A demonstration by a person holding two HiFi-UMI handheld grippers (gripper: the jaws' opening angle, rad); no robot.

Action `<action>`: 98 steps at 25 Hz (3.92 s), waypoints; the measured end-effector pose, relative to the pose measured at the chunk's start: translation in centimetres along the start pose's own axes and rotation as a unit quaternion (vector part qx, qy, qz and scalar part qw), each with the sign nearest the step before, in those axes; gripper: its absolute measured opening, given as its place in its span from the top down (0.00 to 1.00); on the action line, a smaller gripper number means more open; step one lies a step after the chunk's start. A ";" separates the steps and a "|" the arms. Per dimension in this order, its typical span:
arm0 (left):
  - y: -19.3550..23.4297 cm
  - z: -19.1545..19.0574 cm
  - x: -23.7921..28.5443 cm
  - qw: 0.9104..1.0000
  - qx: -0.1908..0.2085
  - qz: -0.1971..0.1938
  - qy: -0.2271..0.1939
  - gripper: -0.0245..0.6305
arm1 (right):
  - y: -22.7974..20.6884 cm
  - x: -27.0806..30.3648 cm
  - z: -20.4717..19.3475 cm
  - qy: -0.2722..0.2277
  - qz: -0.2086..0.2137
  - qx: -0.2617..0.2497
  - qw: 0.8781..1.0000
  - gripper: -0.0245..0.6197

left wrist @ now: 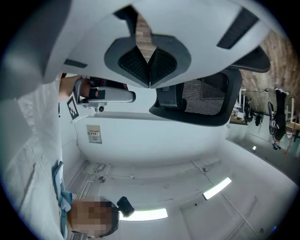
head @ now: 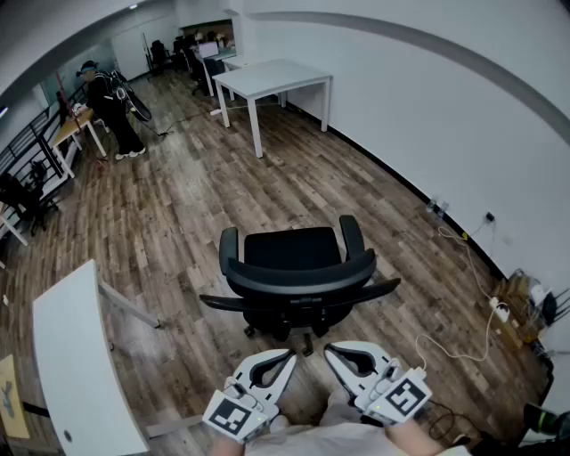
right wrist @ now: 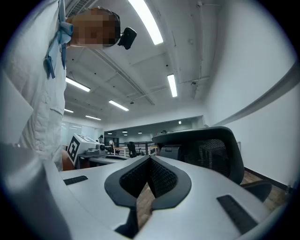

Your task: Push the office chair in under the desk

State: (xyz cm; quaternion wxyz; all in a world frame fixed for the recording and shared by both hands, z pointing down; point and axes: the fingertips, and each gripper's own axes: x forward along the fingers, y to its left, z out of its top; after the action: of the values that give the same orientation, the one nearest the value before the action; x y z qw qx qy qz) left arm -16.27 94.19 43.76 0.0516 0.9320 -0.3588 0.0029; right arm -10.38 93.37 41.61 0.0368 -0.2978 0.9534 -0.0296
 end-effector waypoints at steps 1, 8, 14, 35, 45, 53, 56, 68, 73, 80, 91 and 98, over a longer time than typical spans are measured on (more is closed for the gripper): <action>0.0 0.0 0.0 1.000 0.001 0.000 0.001 0.95 | 0.0 0.0 0.0 0.001 0.000 0.000 1.000 0.91; 0.3 0.5 0.2 1.000 0.003 0.006 -0.001 0.95 | -0.3 -0.1 0.1 0.002 0.002 0.001 1.000 0.91; 0.3 0.9 0.2 1.000 0.009 0.007 -0.004 0.95 | -0.3 -0.1 0.3 0.001 0.008 -0.002 1.000 0.91; 3.9 -1.8 -0.4 0.992 0.088 0.025 0.083 0.73 | -3.4 -0.2 -2.3 0.093 0.027 -0.054 0.994 0.76; 7.1 -2.6 -1.1 0.979 0.140 0.030 0.143 0.62 | -5.8 -1.0 -3.4 0.149 0.035 -0.099 0.983 0.66; 9.6 -5.6 -1.9 0.937 0.237 -0.013 0.255 0.56 | -9.3 -2.9 -7.0 0.285 0.057 -0.186 0.938 0.60; 10.9 -5.9 -2.2 0.920 0.261 -0.022 0.293 0.56 | -10.6 -3.4 -7.8 0.335 0.070 -0.216 0.914 0.60; 15.4 -7.5 -2.9 0.848 0.309 -0.044 0.428 0.56 | -15.1 -3.7 -9.0 0.460 0.104 -0.288 0.834 0.59; 16.8 -8.5 -2.1 0.826 0.318 -0.050 0.463 0.56 | -17.1 -3.6 -9.7 0.490 0.102 -0.297 0.813 0.59; 17.8 -10.2 -1.7 0.798 0.327 -0.063 0.502 0.56 | -19.1 -3.5 -10.9 0.529 0.110 -0.303 0.785 0.59; 19.5 -12.2 -1.9 0.766 0.320 -0.081 0.551 0.59 | -19.9 -3.5 -13.9 0.595 0.162 -0.308 0.724 0.59; 20.4 -13.3 -1.8 0.749 0.328 -0.063 0.572 0.59 | -20.3 -3.1 -15.2 0.604 0.158 -0.347 0.700 0.63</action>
State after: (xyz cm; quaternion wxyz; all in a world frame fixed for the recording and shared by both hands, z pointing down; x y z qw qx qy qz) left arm -30.83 81.60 58.82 -0.0618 0.7359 -0.1798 0.6499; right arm 2.35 78.99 58.52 -0.6484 -0.0533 0.7472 0.1357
